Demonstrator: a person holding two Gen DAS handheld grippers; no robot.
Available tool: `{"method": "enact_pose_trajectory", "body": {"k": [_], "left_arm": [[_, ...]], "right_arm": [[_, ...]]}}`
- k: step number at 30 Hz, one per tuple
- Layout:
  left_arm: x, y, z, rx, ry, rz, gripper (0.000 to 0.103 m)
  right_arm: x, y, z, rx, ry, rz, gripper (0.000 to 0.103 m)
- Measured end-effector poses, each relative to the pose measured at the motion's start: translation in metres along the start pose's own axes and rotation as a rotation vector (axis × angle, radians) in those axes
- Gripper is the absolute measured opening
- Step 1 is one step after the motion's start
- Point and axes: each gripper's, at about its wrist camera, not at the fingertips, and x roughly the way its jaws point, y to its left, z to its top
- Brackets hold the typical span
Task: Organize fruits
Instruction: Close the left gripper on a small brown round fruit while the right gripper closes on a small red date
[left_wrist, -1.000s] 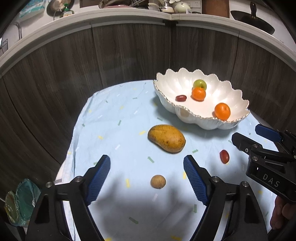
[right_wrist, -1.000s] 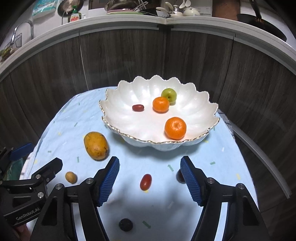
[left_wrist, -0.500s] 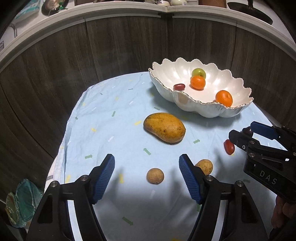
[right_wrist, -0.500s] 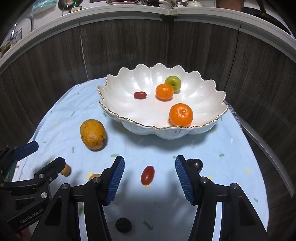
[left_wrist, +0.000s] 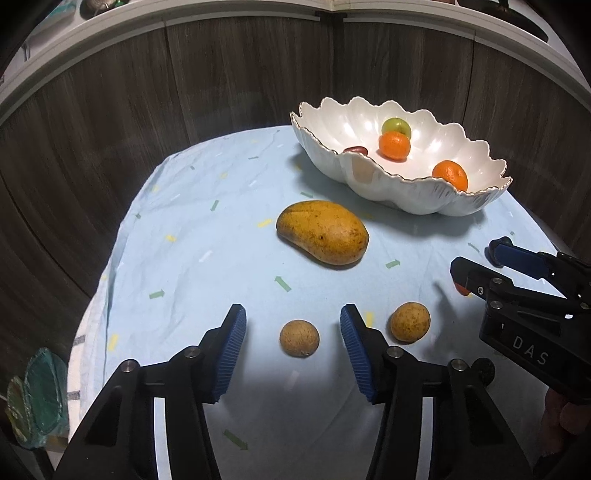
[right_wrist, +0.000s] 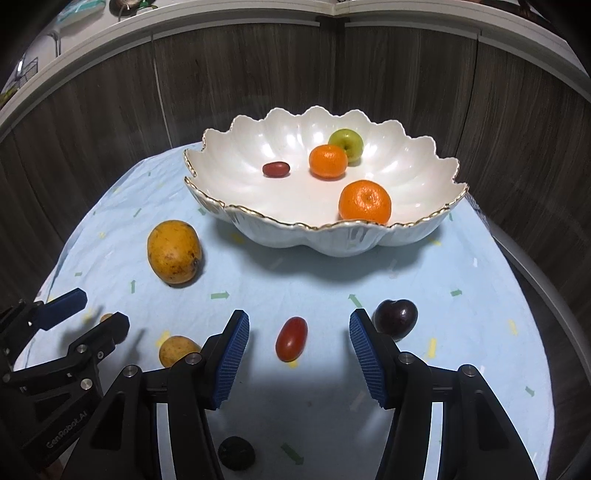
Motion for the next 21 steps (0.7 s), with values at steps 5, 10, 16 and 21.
{"method": "enact_pose_trajectory", "body": {"k": [5, 10, 16, 21], "left_arm": [[0.007, 0.001, -0.002, -0.016, 0.022, -0.015, 0.046], [0.008, 0.002, -0.005, -0.027, 0.033, -0.017, 0.044], [0.012, 0.004, -0.006, -0.037, 0.046, -0.026, 0.038], [0.013, 0.005, -0.007, -0.04, 0.047, -0.03, 0.037]], "right_arm": [[0.004, 0.001, 0.0, 0.001, 0.012, 0.01, 0.053], [0.006, 0.003, 0.0, -0.002, 0.015, 0.018, 0.051], [0.011, 0.004, -0.002, -0.005, 0.027, 0.021, 0.044], [0.015, 0.003, -0.005, -0.005, 0.038, 0.02, 0.039]]}}
